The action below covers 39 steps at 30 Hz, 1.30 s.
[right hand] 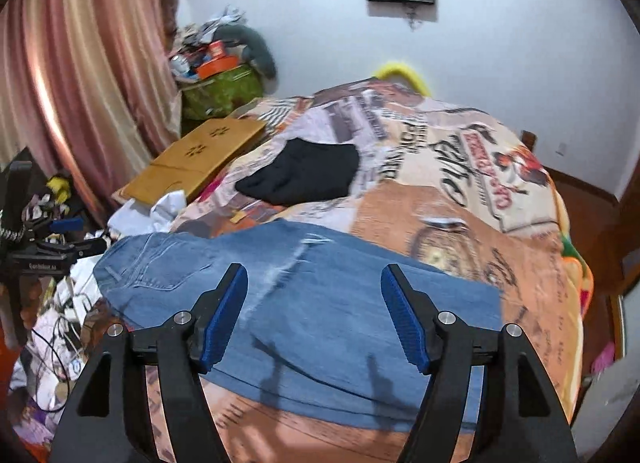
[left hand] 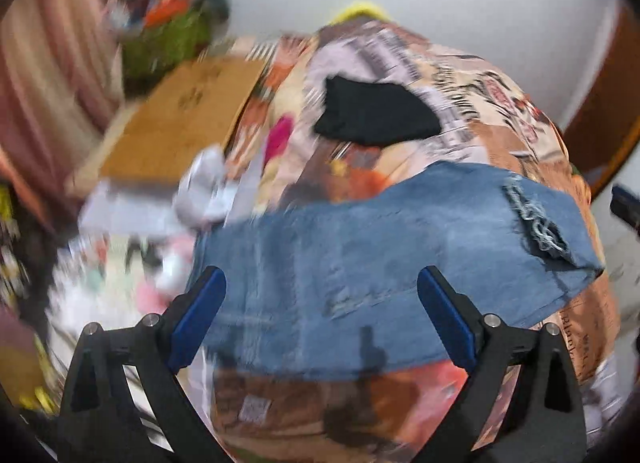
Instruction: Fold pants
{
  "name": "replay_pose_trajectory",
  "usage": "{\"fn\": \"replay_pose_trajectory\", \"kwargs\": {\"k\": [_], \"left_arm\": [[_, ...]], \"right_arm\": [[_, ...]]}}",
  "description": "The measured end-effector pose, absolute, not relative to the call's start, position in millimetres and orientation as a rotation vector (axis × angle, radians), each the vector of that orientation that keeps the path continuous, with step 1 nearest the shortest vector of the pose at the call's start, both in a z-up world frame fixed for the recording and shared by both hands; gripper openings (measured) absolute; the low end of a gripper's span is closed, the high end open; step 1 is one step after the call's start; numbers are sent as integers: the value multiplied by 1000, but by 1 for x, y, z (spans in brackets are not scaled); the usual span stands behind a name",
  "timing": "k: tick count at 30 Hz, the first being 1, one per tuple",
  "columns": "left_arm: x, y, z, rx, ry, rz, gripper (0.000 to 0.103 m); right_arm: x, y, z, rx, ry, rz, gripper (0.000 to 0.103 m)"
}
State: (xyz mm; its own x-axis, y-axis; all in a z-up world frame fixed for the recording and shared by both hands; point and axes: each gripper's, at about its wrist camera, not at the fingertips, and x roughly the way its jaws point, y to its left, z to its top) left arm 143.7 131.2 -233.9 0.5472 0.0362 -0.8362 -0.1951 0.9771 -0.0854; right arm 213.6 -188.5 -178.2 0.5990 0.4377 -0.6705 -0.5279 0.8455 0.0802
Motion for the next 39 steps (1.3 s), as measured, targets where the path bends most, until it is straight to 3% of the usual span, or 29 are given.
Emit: {"fn": "replay_pose_trajectory", "kwargs": {"k": [5, 16, 28, 32, 34, 39], "left_arm": [[123, 188, -271, -447, 1070, 160, 98], [98, 197, -342, -734, 1234, 44, 98], [117, 206, -374, -1076, 1173, -70, 102], [130, 209, -376, -1047, 1159, -26, 101], [139, 212, -373, -961, 1165, 41, 80], [148, 219, -369, -895, 1154, 126, 56]], "right_arm": [[213, -155, -200, -209, 773, 600, 66], [230, -153, -256, -236, 954, 527, 66], [228, -150, -264, -231, 965, 563, 73], [230, -150, -266, -224, 973, 573, 74], [229, -149, -267, -226, 973, 576, 75], [228, -149, -267, -230, 968, 585, 75]]}}
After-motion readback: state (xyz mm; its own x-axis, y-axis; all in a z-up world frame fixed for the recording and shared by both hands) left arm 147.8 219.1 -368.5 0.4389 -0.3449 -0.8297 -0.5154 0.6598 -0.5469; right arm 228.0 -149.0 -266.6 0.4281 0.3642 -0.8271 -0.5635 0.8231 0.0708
